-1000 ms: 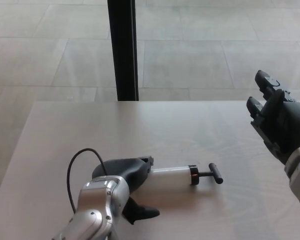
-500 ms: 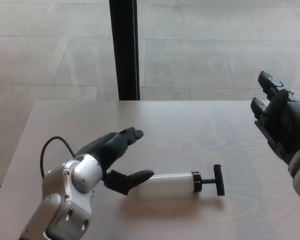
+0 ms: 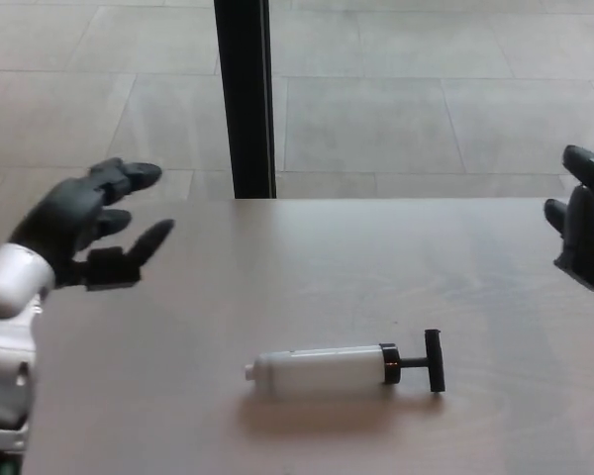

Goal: The robot uses its left hand to lift the air pump kept on the middle of the desk and use the right hand to compress the handle

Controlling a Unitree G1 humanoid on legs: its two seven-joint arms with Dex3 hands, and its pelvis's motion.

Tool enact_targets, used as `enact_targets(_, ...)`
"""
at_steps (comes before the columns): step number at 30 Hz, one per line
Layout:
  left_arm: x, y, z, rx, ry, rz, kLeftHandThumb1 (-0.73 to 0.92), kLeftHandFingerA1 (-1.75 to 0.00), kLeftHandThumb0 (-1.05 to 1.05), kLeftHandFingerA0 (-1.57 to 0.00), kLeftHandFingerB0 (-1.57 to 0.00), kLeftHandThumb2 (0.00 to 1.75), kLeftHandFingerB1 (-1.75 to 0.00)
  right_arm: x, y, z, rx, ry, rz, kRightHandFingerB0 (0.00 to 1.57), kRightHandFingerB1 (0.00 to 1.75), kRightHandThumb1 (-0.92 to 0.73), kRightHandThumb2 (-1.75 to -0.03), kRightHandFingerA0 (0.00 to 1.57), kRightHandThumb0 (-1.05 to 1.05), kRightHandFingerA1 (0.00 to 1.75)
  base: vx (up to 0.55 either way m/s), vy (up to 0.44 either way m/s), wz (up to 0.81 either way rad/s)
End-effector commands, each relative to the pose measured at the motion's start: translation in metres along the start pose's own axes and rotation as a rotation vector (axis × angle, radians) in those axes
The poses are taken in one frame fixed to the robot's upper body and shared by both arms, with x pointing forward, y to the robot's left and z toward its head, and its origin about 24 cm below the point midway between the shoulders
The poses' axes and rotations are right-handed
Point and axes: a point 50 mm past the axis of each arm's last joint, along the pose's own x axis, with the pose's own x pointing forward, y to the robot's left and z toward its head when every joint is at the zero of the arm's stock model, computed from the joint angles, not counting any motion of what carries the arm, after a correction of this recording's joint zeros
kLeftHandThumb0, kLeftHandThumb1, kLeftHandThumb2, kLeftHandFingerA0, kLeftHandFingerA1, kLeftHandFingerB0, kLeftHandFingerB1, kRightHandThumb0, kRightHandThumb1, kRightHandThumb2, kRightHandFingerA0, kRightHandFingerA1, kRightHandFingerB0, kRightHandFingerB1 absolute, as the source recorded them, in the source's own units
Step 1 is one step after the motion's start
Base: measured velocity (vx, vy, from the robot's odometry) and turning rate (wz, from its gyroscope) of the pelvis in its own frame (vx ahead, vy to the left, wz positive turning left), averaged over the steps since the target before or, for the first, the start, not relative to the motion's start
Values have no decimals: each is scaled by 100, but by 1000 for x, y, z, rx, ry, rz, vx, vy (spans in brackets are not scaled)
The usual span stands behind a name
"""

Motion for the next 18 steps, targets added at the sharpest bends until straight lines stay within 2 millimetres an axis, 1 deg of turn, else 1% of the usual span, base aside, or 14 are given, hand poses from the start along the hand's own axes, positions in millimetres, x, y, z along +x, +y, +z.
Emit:
enact_targets(1, -130, 168, -89, -732, -236, 488, 84, -45, -65, -19, -22, 65, -37, -66, -146, 52, -105, -126, -302, 17, 34, -83, -65, 10, -78, 48, 0, 0, 0)
enact_targets(2, -140, 170, -100, -749, -199, 525, 84, -43, -67, -21, -24, 65, -35, -74, -157, 56, -114, -134, -332, 18, 36, -82, -66, 11, -80, 53, 0, 0, 0)
enact_targets(3, -158, 171, -118, -765, -161, 554, 83, -47, -69, -22, -23, 64, -34, -85, -173, 62, -129, -142, -385, 20, 43, -83, -66, 12, -80, 63, 0, 0, 0)
enact_targets(4, -171, 172, -131, -780, -131, 593, 84, -49, -66, -27, -28, 65, -36, -94, -185, 66, -131, -143, -437, 24, 48, -82, -66, 16, -83, 69, 0, 0, 0)
enact_targets(5, -174, 172, -134, -785, -123, 605, 84, -49, -66, -27, -28, 65, -36, -96, -187, 67, -129, -142, -451, 24, 48, -82, -66, 16, -83, 69, 0, 0, 0)
enact_targets(6, -185, 172, -145, -816, -96, 651, 62, -60, -64, -33, -18, 102, -47, -104, -200, 68, -154, -129, -509, 32, 58, -82, -65, 28, -88, 81, 0, 0, 0)
enact_targets(7, -198, 171, -159, -852, -62, 710, 62, -60, -64, -33, -18, 102, -47, -114, -215, 71, -184, -114, -580, 32, 58, -82, -65, 28, -88, 81, 0, 0, 0)
enact_targets(8, -208, 170, -170, -857, -39, 736, 82, -49, -65, -28, -28, 64, -36, -124, -225, 73, -202, -104, -622, 32, 60, -83, -65, 28, -88, 85, 0, 0, 0)
enact_targets(9, -209, 170, -171, -858, -38, 737, 82, -49, -65, -28, -28, 64, -36, -124, -226, 74, -203, -103, -625, 32, 60, -83, -65, 28, -88, 85, 0, 0, 0)
enact_targets(11, -217, 169, -180, -875, -11, 763, 81, -48, -66, -28, -27, 64, -36, -132, -236, 74, -192, -98, -659, 32, 62, -82, -65, 29, -90, 89, 0, 0, 0)
enact_targets(12, -231, 165, -197, -885, 41, 804, 81, -47, -64, -23, -25, 64, -35, -147, -249, 71, -216, -73, -733, 31, 67, -83, -65, 32, -93, 98, 0, 0, 0)
enact_targets(14, -250, 158, -216, -893, 128, 885, 75, -49, -67, -29, -28, 62, -37, -168, -266, 63, -254, -15, -831, 25, 73, -85, -66, 28, -98, 104, 0, 0, 0)
enact_targets(17, -261, 152, -227, -899, 169, 923, 77, -49, -66, -28, -26, 62, -37, -180, -272, 57, -253, 6, -877, 23, 76, -85, -66, 25, -97, 106, 0, 0, 0)
enact_targets(18, -277, 137, -244, -958, 219, 999, 80, -50, -61, -27, -25, 63, -38, -199, -279, 42, -196, 29, -971, 15, 80, -87, -66, 21, -93, 112, 0, 0, 0)
